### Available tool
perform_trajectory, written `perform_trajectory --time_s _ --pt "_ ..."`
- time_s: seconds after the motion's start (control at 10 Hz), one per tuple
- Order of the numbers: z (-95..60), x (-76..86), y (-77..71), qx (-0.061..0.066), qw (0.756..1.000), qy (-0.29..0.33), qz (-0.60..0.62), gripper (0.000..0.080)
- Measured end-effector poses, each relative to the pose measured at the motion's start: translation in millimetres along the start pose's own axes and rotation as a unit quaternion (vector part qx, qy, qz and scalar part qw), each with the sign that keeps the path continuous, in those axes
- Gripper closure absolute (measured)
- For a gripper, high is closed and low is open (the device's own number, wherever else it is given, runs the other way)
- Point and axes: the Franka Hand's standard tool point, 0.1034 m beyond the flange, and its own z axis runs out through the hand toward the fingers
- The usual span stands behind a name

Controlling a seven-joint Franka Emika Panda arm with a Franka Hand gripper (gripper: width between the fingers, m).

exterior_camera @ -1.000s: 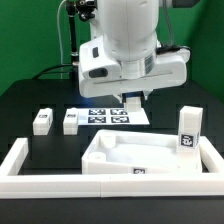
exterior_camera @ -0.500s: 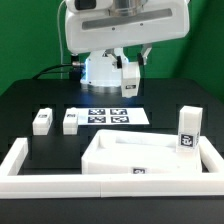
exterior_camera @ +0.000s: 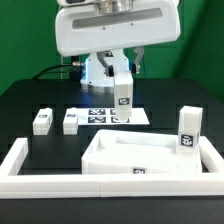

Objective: Assemble desk

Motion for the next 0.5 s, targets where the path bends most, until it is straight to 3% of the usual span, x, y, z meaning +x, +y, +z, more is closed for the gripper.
perform_trajectory --time_s 0.1,0.2,0.5 --pt "-5.8 7.9 -3.6 0.011 1.000 0.022 0.013 0.0514" --pt "-11.2 16.3 -2.3 0.004 0.998 0.061 0.014 0.0514" --pt "-5.9 16.6 12.8 -0.035 0.988 0.150 0.015 0.0514"
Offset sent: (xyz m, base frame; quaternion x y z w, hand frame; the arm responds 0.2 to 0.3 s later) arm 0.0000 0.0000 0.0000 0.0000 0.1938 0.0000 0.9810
